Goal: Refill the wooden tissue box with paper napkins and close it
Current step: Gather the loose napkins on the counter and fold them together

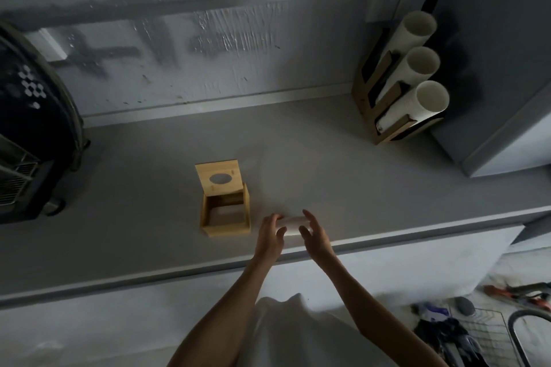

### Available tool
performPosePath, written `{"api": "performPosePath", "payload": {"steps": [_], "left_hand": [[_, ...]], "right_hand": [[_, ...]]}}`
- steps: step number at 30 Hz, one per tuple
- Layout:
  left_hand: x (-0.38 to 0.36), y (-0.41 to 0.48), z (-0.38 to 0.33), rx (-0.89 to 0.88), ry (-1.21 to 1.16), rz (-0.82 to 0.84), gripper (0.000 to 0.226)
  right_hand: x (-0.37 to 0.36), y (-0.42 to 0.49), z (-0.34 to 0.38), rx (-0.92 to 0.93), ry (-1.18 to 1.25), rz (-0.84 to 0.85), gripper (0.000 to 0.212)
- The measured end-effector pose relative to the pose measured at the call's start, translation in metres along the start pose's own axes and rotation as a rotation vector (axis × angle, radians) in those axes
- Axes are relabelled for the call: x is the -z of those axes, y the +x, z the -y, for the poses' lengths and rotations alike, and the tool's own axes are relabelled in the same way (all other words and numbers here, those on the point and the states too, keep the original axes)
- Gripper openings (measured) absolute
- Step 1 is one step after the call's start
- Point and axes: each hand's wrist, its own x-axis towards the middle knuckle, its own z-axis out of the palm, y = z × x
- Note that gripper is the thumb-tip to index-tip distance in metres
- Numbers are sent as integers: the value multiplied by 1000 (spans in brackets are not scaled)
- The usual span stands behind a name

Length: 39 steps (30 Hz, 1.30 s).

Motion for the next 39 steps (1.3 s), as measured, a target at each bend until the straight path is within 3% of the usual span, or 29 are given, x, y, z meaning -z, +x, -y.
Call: {"api": "performPosePath", "payload": {"steps": [8, 13, 16, 20, 26, 34, 39], "left_hand": [[-20, -9, 1, 11, 0, -115, 23], [-23, -9, 0, 62, -44, -109, 29], [-22, -8, 2, 70, 15, -119, 20], [-16, -9, 7, 30, 139, -81, 21], [-11, -5, 5, 14, 42, -117, 23], [-6, -5, 15, 21, -65, -161, 18], [0, -8, 15, 14, 0, -91, 20]], "right_hand": [[-7, -10, -6, 200, -352, 6, 88], [-15, -16, 0, 175, -502, 27, 95], [-10, -14, -3, 148, -345, 23, 86], [0, -6, -6, 7, -53, -170, 54], [5, -6, -2, -9, 108, -289, 31], [9, -1, -10, -33, 86, -266, 24], [12, -5, -17, 45, -120, -199, 17]]}}
